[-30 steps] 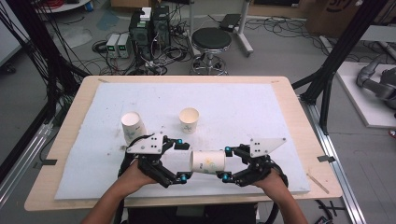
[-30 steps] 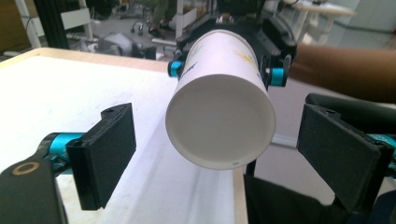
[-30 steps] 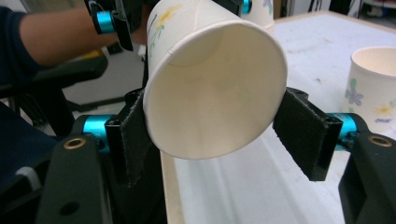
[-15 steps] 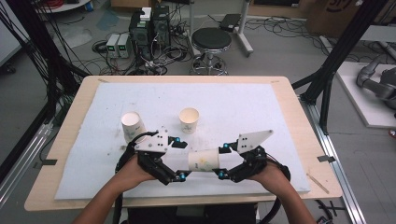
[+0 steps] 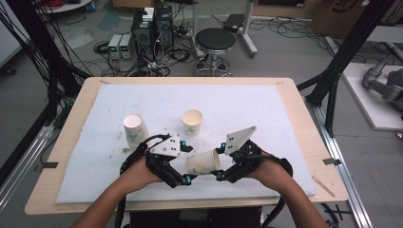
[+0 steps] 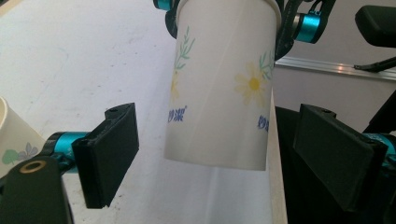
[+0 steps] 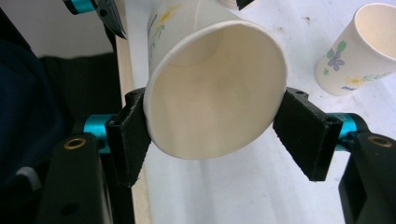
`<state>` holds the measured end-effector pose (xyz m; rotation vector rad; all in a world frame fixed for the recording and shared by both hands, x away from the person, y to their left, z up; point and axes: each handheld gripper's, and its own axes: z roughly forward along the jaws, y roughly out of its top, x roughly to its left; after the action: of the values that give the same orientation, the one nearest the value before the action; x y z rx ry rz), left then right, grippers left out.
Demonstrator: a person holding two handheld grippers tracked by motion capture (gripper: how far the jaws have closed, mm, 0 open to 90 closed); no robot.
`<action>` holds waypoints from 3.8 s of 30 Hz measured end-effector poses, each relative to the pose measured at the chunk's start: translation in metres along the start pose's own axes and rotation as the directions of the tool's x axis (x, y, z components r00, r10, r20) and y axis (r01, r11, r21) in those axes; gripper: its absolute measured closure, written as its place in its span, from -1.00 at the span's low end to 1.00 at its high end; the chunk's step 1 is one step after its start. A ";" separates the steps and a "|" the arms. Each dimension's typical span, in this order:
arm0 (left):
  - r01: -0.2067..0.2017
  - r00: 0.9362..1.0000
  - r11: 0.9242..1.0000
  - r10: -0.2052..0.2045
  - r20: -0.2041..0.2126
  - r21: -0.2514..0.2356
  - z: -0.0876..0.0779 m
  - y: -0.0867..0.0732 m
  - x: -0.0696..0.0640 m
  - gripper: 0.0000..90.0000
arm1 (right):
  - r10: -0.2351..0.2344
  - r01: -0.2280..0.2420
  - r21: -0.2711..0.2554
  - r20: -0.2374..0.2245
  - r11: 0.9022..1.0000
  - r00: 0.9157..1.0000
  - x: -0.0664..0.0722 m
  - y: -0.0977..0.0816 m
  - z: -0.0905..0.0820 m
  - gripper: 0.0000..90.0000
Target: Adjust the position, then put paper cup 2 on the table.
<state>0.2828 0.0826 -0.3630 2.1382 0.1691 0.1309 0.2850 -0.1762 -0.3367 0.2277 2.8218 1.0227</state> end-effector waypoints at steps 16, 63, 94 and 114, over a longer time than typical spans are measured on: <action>-0.015 1.000 0.994 0.016 -0.013 0.112 0.015 0.000 0.002 -0.64 | -0.069 0.066 0.175 0.013 0.982 0.998 0.003 0.020 0.013 -0.32; 0.163 0.985 0.986 -0.165 -0.041 -0.043 0.023 -0.039 0.003 -0.29 | 0.165 -0.153 -0.196 0.043 0.968 0.985 0.001 -0.025 -0.028 -0.52; 0.167 0.951 0.928 -0.240 -0.193 -0.332 -0.010 -0.049 0.010 -0.32 | 0.428 -0.283 -0.403 0.336 0.871 0.839 0.007 -0.124 -0.031 -0.52; 0.154 0.960 0.918 -0.226 -0.164 -0.367 0.021 -0.008 0.039 -0.33 | 0.466 -0.284 -0.443 0.383 0.850 0.797 0.010 -0.140 -0.043 -0.52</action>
<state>0.3241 0.0757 -0.3799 1.7380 0.4414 0.2470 0.2541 -0.3071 -0.3947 0.9054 2.1264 1.3237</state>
